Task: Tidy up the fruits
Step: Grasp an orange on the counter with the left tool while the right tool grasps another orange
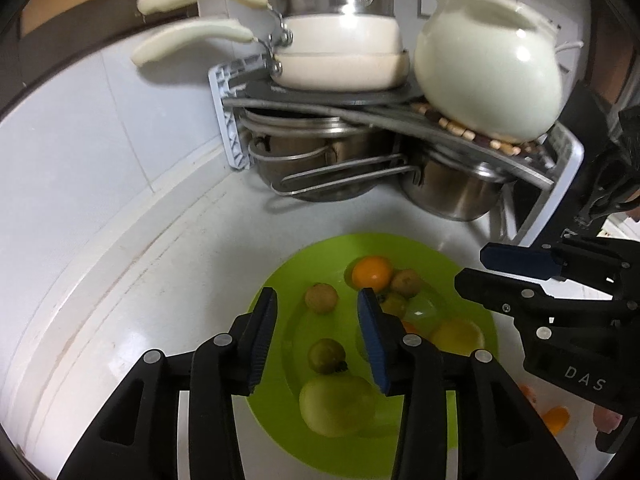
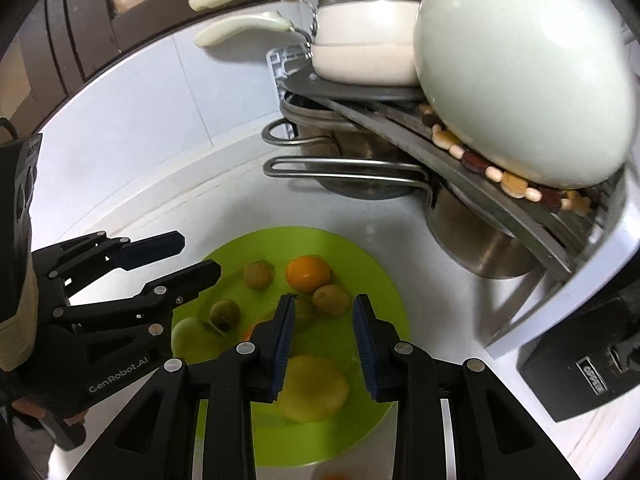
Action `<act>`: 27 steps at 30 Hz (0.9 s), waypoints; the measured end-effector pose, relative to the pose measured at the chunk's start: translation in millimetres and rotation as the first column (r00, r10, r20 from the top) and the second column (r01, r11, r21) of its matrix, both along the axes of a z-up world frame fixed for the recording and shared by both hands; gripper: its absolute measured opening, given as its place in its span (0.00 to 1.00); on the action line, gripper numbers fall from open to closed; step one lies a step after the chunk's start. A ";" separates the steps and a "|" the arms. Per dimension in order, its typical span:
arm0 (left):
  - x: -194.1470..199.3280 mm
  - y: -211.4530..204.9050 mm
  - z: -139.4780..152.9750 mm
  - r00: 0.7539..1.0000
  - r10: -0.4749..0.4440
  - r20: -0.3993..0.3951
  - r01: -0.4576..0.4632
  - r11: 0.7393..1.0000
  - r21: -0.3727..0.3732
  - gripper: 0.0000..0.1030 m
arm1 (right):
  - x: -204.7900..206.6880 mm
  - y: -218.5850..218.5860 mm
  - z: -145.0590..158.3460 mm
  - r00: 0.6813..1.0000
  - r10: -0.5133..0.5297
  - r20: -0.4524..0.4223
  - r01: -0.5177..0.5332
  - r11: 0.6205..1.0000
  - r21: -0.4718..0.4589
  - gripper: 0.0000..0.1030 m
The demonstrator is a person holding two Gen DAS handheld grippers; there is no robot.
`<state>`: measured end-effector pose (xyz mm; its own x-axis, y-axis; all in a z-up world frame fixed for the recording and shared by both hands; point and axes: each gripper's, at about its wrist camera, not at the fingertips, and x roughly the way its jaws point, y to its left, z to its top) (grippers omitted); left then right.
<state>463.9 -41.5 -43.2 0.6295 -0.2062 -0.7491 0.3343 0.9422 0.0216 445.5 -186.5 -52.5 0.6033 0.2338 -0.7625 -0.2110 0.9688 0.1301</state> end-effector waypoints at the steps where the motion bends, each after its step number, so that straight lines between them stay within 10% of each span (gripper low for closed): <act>1: -4.1 0.4 3.8 1.000 0.001 0.009 -0.001 1.000 -0.005 0.43 | -2.7 -0.4 2.5 1.000 0.001 0.006 -0.001 1.000 0.000 0.30; 27: -143.4 -8.9 78.2 0.953 -0.097 0.287 0.107 0.994 -0.019 0.74 | -150.1 -28.3 77.0 0.956 -0.130 0.263 0.143 0.989 -0.031 0.67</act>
